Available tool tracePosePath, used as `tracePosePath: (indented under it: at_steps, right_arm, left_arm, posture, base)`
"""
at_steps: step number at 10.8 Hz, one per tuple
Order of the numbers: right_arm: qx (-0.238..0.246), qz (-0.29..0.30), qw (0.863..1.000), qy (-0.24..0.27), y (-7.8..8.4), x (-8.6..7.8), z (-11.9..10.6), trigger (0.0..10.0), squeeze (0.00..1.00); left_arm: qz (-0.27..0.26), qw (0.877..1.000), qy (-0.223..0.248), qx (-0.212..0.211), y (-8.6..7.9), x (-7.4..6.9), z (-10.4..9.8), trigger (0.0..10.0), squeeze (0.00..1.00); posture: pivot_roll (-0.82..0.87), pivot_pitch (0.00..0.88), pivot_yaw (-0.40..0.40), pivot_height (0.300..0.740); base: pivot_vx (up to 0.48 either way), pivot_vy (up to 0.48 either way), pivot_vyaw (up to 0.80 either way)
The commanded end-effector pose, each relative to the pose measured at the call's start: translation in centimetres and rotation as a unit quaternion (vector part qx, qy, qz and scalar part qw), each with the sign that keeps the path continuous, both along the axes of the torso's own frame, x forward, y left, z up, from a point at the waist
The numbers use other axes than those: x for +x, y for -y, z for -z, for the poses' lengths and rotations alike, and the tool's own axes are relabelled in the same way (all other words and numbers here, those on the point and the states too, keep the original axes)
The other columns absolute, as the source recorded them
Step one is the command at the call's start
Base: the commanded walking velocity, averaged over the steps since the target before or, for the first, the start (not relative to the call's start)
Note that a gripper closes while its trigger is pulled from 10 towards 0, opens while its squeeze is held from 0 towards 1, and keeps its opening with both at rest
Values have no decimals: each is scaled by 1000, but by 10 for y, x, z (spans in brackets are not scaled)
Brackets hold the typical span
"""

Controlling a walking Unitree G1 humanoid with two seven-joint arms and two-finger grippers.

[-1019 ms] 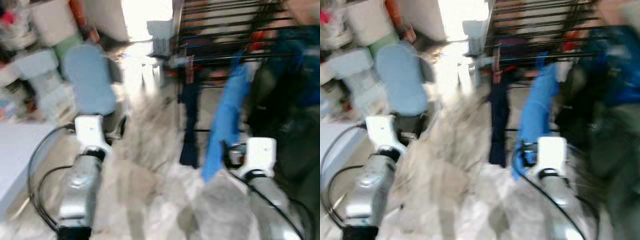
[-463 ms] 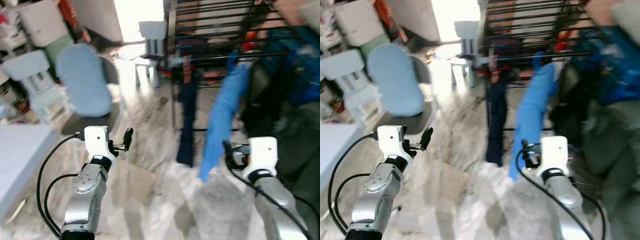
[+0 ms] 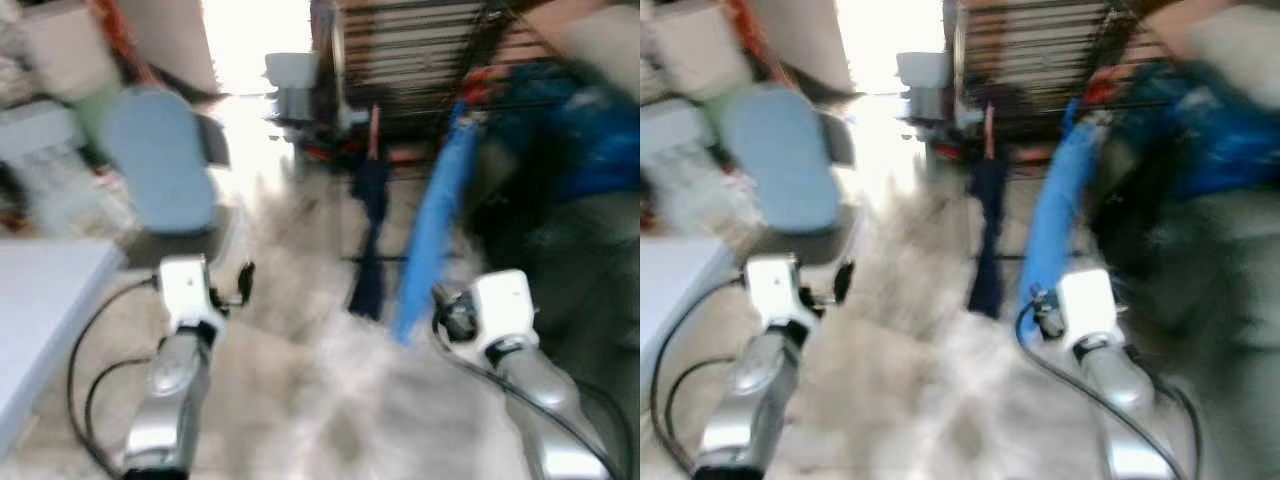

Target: Hang hanger

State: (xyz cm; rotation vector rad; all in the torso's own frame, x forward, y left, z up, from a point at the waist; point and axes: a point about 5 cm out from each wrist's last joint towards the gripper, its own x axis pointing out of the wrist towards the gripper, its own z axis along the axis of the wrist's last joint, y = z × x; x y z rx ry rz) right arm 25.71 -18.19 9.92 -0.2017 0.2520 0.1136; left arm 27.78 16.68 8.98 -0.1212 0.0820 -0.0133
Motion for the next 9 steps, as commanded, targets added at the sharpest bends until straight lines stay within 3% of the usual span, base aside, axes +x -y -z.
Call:
tracePosePath:
  at_steps: [1, 3, 5, 7, 9]
  right_arm:
    - [-1, -6, 1000, 2, 1, 5, -5, 10000, 0]
    - [-36, -32, 999, -1, -2, 21, -6, 10000, 0]
    - [-47, -42, 998, 18, -16, 28, -5, 10000, 0]
    - [-42, -19, 999, 11, -17, 21, 3, 10000, 0]
    - [-29, -4, 1000, -12, -11, 10, 14, 10000, 0]
  left_arm:
    - [-15, 1000, 8, 8, -5, -1, -2, 10000, 0]
    - [-36, 999, 16, 14, -8, -9, 0, 10000, 0]
    - [-40, 998, 33, 32, -17, -13, -7, 10000, 0]
    - [-49, 998, 26, 33, -32, -22, -5, 10000, 0]
    - [-19, 999, 20, 35, -27, -22, -3, 10000, 0]
  posture:
    - [-228, 0, 10, 740]
    - [-171, 0, -46, 740]
    - [-141, 0, -23, 740]
    - [-146, 0, 17, 740]
    - [-168, 0, 59, 740]
  base:
    - [0, 0, 0]
    - [0, 0, 0]
    - [0, 0, 0]
    - [0, 0, 0]
    - [176, 126, 0]
